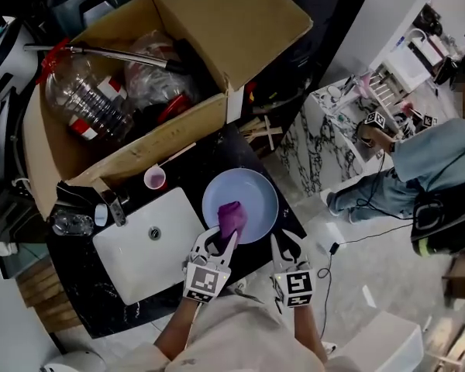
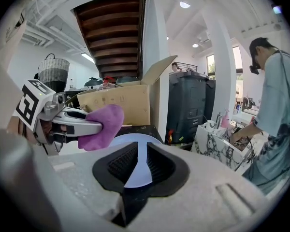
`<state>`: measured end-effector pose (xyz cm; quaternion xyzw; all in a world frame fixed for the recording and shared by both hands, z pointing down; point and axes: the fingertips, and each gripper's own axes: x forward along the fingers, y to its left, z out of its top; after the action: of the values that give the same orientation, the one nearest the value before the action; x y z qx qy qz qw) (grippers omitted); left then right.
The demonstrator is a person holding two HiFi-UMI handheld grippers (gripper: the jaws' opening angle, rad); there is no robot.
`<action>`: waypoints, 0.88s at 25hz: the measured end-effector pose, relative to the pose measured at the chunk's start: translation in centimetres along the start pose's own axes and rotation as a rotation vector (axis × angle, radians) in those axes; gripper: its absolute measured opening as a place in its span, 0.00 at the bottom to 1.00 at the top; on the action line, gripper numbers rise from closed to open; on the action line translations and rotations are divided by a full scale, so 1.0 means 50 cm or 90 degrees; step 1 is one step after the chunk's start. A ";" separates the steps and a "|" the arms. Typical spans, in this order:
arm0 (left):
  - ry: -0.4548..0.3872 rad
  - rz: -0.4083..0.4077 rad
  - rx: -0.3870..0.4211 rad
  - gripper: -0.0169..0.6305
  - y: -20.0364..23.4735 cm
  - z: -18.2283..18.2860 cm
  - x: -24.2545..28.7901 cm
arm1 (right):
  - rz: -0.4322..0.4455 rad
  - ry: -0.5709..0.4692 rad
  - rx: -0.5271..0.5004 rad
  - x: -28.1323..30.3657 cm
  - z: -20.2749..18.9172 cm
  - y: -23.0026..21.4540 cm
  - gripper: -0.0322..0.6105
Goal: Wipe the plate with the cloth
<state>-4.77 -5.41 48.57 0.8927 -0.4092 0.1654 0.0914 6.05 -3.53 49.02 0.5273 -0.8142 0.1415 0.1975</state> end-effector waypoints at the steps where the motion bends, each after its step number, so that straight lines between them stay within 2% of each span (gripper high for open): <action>1: 0.003 -0.004 -0.001 0.12 0.004 -0.003 0.007 | -0.003 0.003 0.001 0.007 0.000 -0.002 0.14; 13: 0.047 -0.061 -0.004 0.12 0.018 -0.039 0.087 | -0.049 0.034 0.027 0.068 -0.031 -0.039 0.14; 22: 0.075 -0.080 0.008 0.12 -0.006 -0.048 0.134 | -0.052 0.054 0.038 0.084 -0.059 -0.077 0.14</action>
<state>-1.00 -9.20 53.25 0.9059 -0.3453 0.2139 0.1198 8.53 -7.16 53.69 0.5596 -0.7782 0.1797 0.2213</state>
